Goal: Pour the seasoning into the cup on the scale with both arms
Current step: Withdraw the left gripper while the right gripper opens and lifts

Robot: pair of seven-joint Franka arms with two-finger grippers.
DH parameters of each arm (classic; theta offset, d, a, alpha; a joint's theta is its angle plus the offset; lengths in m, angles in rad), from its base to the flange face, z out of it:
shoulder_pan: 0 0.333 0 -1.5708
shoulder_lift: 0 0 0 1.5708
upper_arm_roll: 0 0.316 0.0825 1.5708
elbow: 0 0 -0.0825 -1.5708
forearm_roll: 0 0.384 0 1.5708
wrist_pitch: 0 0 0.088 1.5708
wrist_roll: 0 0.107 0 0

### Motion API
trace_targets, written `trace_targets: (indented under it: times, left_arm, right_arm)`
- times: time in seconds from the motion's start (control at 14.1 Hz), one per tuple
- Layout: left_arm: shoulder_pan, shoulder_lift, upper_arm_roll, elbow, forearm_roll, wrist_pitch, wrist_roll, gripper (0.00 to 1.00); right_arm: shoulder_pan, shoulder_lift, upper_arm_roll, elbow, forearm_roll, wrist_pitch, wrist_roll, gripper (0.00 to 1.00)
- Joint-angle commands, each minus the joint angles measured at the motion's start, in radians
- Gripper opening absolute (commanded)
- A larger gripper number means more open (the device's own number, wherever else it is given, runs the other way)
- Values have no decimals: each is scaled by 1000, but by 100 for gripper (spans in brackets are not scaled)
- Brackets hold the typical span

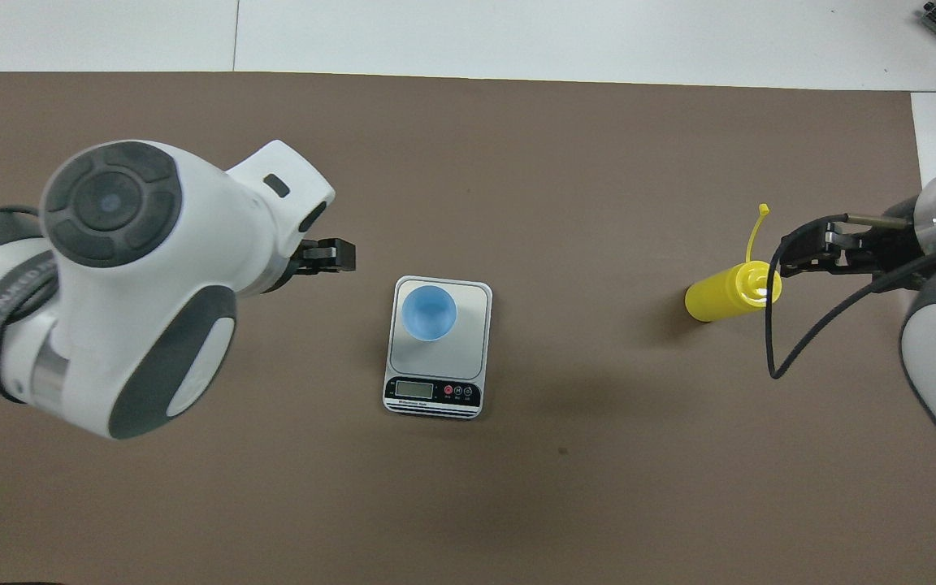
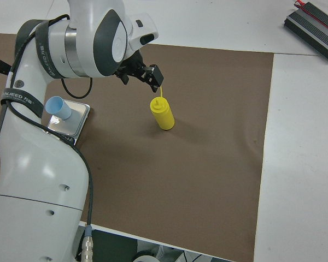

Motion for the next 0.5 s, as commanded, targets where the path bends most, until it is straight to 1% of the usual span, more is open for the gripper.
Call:
trace_targets:
  times: [0.0,0.21,0.36,0.43]
  left_arm:
    - [86,-61,0,-9,-24,-86,151,100]
    - [182,-78,3,3,-42,-143,294,100]
    - [232,-84,3,4,-42,-163,358,100]
    - [259,-87,3,4,-42,-167,392,100]
  right_arm:
    - [-49,1,-4,-19,68,48,105,100]
    - [-96,38,-4,-7,134,85,317,100]
    - [-138,61,-4,9,160,94,387,100]
    - [-161,97,-6,50,189,75,401,100]
